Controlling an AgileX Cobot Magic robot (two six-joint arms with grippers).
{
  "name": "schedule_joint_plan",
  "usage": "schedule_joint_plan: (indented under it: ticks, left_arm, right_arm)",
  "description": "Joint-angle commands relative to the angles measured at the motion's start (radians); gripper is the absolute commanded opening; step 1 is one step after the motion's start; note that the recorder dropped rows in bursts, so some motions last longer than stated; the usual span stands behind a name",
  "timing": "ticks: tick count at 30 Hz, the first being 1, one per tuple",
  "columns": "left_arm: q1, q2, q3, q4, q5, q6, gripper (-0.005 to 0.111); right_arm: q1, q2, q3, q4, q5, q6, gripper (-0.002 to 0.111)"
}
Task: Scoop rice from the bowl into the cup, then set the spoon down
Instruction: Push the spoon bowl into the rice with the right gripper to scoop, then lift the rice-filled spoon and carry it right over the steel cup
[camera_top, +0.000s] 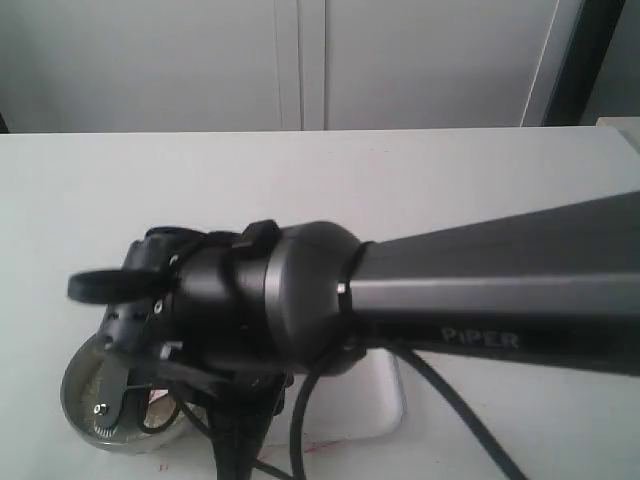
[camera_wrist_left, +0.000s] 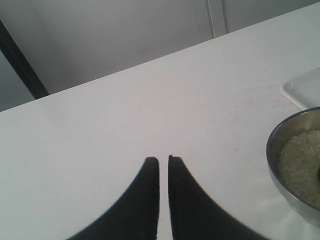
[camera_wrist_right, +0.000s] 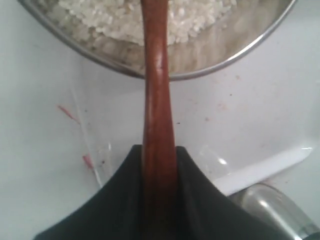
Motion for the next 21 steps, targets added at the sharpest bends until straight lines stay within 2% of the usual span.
schedule_joint_plan:
  ticks: [1,9,21]
  left_arm:
    - [-0.003,0.001,-0.006,-0.009,-0.006,-0.001,0.014]
    - [-0.003,0.001,-0.006,-0.009,-0.006,-0.001,0.014]
    - [-0.003,0.001,-0.006,-0.009,-0.006,-0.001,0.014]
  right_arm:
    - [-0.064,0.0,-0.042,0.209,0.047,-0.104,0.0]
    - [-0.176,0.0,-0.081,0.547,0.041,-0.251,0.0]
    - [-0.187,-0.05,-0.079,0.473,-0.044,-0.269,0.0]
